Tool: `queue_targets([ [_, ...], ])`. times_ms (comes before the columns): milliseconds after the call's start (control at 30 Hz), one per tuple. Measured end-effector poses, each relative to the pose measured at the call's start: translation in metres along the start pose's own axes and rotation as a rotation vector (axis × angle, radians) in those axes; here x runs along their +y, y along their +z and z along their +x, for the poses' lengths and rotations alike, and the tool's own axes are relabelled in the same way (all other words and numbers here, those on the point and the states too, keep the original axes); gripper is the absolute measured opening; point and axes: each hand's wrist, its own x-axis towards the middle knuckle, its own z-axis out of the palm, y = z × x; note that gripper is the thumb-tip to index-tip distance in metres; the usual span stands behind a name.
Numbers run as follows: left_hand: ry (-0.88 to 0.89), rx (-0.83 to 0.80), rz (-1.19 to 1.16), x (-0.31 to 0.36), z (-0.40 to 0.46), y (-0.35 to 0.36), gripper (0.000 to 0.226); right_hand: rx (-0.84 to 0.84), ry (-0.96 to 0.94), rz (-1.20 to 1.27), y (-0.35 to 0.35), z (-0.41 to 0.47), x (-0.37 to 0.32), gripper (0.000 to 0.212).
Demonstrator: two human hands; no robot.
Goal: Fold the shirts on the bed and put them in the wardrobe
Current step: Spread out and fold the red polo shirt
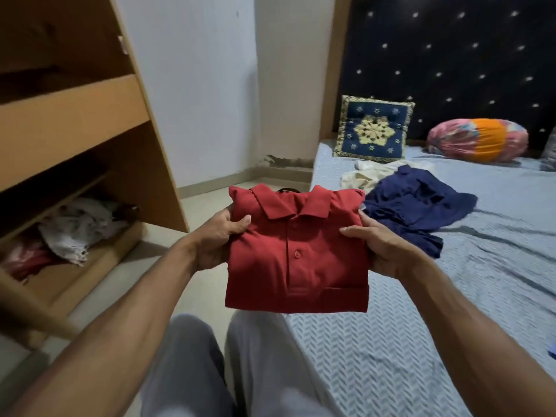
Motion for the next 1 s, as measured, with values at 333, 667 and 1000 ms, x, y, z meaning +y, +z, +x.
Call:
queue_targets([
  [333,-0.127,0.138,-0.108,-0.025,0.046,-0.184,0.097,-0.09,0.192,-0.067,0.104,0.201,0.039,0.05],
  [667,-0.23,0.323,-0.113,0.14,0.025,-0.241,0.074,-0.211,0.369,-0.088,0.222,0.256,-0.088,0.07],
  [1000,-0.223,0.583,-0.021,0.369,-0.047,-0.254,0.066,-0.496,0.371,-0.192,0.358,0.274,-0.301,0.063],
])
